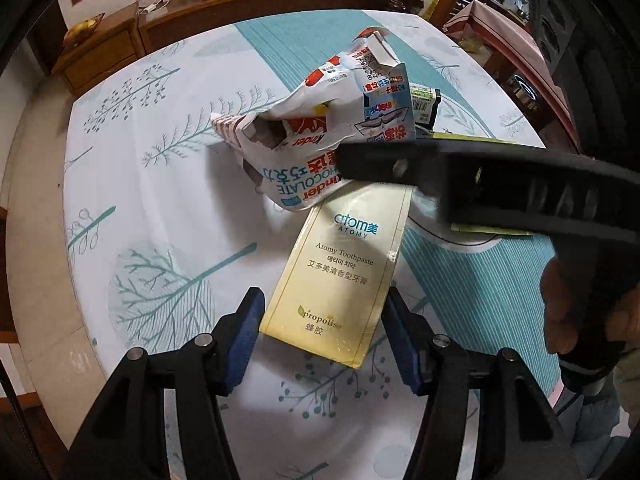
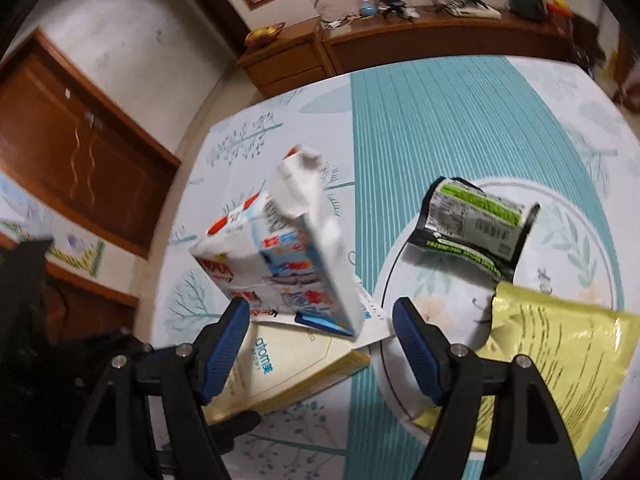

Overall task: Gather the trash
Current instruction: 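Grasp the atomy toothpaste box with the left tool while the right tool grasps the Kinder carton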

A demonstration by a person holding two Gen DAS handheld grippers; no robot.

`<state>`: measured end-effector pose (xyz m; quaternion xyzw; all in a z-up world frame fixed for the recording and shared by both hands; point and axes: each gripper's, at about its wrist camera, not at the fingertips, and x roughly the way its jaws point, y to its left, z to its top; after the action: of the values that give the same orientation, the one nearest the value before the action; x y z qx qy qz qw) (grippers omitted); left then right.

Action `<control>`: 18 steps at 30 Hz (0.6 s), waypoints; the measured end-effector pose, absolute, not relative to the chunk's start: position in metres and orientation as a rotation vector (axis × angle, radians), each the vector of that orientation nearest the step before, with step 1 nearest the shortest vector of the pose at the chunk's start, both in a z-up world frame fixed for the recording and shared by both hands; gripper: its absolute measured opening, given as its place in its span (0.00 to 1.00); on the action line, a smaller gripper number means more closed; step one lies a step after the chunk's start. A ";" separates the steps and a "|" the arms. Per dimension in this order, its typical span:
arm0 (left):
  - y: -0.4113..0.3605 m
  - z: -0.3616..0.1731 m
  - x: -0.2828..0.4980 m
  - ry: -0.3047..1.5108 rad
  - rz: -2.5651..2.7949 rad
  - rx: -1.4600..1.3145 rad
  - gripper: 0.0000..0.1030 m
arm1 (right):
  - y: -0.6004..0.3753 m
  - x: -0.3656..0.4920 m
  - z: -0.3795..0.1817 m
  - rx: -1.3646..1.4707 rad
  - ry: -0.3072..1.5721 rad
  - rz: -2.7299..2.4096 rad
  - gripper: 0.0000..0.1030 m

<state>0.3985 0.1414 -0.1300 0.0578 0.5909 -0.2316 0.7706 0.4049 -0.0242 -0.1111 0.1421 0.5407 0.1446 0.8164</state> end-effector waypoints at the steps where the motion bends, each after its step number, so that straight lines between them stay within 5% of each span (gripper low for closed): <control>1: 0.143 -0.130 0.397 1.282 -0.503 0.120 0.56 | -0.027 0.404 -0.110 0.323 1.150 0.302 0.72; 18: 0.186 -0.130 0.350 1.330 -0.490 0.084 0.56 | 0.039 0.396 -0.104 0.122 1.138 0.460 0.72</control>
<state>0.3499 0.1864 -0.1304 0.0384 0.6106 -0.2247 0.7584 0.3961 0.0387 -0.1040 0.0573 0.5335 0.2156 0.8158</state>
